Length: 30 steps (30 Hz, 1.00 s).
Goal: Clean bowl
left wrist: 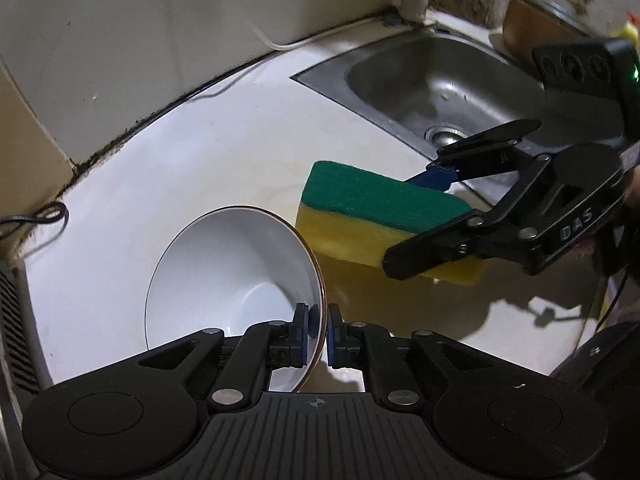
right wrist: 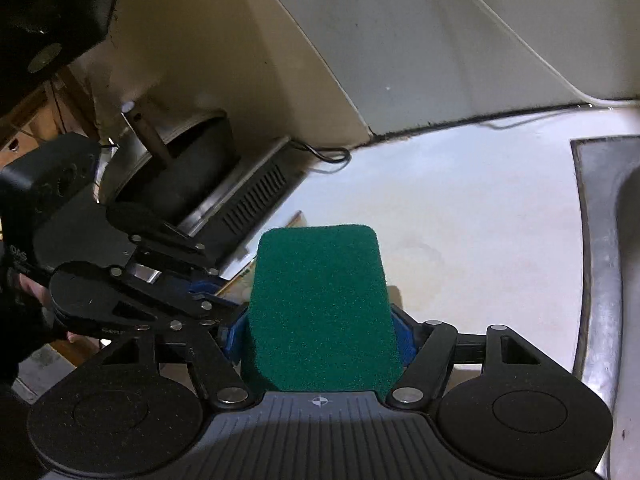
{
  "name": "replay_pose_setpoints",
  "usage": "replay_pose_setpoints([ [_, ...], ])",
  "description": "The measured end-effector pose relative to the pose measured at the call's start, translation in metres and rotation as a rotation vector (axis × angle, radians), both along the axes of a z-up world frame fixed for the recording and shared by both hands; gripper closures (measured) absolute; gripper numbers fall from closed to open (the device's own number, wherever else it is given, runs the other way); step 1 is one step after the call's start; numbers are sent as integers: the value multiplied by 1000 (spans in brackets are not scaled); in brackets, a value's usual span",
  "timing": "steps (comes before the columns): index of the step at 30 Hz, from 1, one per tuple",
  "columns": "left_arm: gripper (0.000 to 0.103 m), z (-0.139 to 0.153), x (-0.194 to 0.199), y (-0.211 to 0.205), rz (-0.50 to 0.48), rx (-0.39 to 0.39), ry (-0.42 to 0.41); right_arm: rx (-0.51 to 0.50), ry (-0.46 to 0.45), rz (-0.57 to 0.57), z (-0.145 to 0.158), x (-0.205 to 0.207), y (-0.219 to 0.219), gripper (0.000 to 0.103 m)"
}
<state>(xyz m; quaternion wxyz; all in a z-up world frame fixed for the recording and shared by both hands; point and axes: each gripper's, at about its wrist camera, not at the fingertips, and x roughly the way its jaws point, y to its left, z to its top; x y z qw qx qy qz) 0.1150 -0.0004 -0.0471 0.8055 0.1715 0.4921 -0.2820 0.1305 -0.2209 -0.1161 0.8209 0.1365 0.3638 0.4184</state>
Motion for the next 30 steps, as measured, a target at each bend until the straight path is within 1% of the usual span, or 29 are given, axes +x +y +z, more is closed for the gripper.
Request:
replay_pose_setpoints([
  [3, 91, -1, -1, -2, -5, -2, 2, -85, -31, -22, -3, 8, 13, 34],
  [9, 90, 0, 7, 1, 12, -12, -9, -72, -36, 108, 9, -16, 3, 34],
  [12, 89, -5, 10, -2, -4, -2, -8, -82, -53, 130, 16, -25, 0, 34],
  [15, 88, -7, 7, -2, -12, 17, -19, -120, -70, 86, 15, -18, 1, 34],
  [18, 86, -12, 1, -1, -28, 28, -7, -153, -80, 36, 11, -2, 4, 34],
  [20, 84, -15, -4, 0, -41, 49, -4, -170, -81, 36, 11, 2, 10, 34],
  [23, 81, -18, -14, 5, -37, 73, 13, -177, -53, 110, 7, -3, 9, 34],
  [25, 80, -18, -20, 10, -25, 88, 12, -177, -44, 178, 8, -9, 6, 34],
  [26, 79, -17, -25, 16, 1, 90, 12, -177, -42, 194, 8, -10, 5, 34],
  [27, 78, -15, -29, 23, 37, 74, 14, -179, -42, 194, 9, -9, 6, 34],
  [29, 75, -8, -32, 34, 101, 16, 23, -199, -51, 160, 11, -3, 4, 34],
  [30, 70, -5, -33, 39, 134, -22, 27, -217, -63, 120, 10, 7, 4, 34],
])
